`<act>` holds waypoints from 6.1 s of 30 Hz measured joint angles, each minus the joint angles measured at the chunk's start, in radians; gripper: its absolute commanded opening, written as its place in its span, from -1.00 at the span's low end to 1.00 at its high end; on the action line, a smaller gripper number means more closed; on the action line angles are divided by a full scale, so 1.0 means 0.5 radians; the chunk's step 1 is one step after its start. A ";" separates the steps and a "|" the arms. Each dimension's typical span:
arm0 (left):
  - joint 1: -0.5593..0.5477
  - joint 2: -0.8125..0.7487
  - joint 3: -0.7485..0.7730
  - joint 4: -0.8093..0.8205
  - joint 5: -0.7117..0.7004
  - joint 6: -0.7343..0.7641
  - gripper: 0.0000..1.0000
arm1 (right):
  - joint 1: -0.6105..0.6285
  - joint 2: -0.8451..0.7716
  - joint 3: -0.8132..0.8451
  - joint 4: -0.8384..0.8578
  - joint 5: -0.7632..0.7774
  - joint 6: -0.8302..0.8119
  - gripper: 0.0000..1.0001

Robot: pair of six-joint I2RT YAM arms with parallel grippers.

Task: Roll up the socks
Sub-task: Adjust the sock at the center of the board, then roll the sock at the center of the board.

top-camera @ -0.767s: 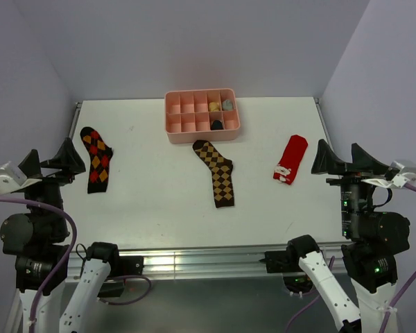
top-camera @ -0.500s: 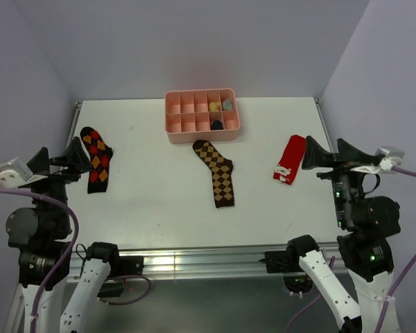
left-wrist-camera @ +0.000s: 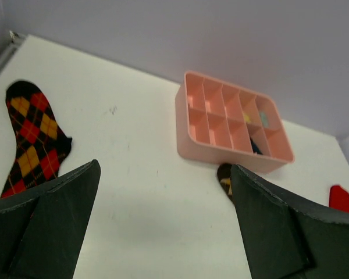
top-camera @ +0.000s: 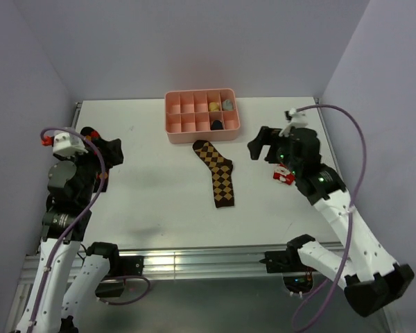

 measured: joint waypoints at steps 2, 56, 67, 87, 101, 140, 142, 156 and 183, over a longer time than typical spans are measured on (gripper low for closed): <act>0.000 0.043 -0.062 0.003 0.049 -0.024 0.99 | 0.118 0.159 -0.035 0.004 0.013 -0.002 0.86; -0.040 0.216 -0.354 0.111 0.378 -0.059 0.99 | 0.792 1.495 -0.109 0.059 0.127 0.154 0.07; -0.045 0.288 -0.354 0.123 0.474 -0.007 0.99 | 0.655 1.468 0.322 0.236 0.140 0.027 0.02; -0.046 0.288 -0.354 0.132 0.626 0.033 0.99 | 0.683 2.242 0.646 0.484 -0.291 -0.394 0.06; -0.049 0.253 -0.364 0.225 0.838 0.037 0.99 | 0.915 2.337 0.944 0.353 -0.571 -0.565 0.08; -2.057 2.215 0.050 0.955 -0.216 0.730 0.09 | -0.234 0.288 -0.735 0.354 -0.170 0.340 0.29; -2.071 2.237 0.050 0.955 -0.208 0.757 0.07 | -0.263 0.288 -0.735 0.359 -0.185 0.346 0.29; -2.097 2.321 0.091 0.932 -0.143 0.948 0.17 | -0.355 0.288 -0.742 0.398 -0.307 0.369 0.29; -2.090 2.465 0.151 0.909 -0.175 1.009 -0.99 | -0.402 0.292 -0.831 0.505 -0.501 0.375 0.29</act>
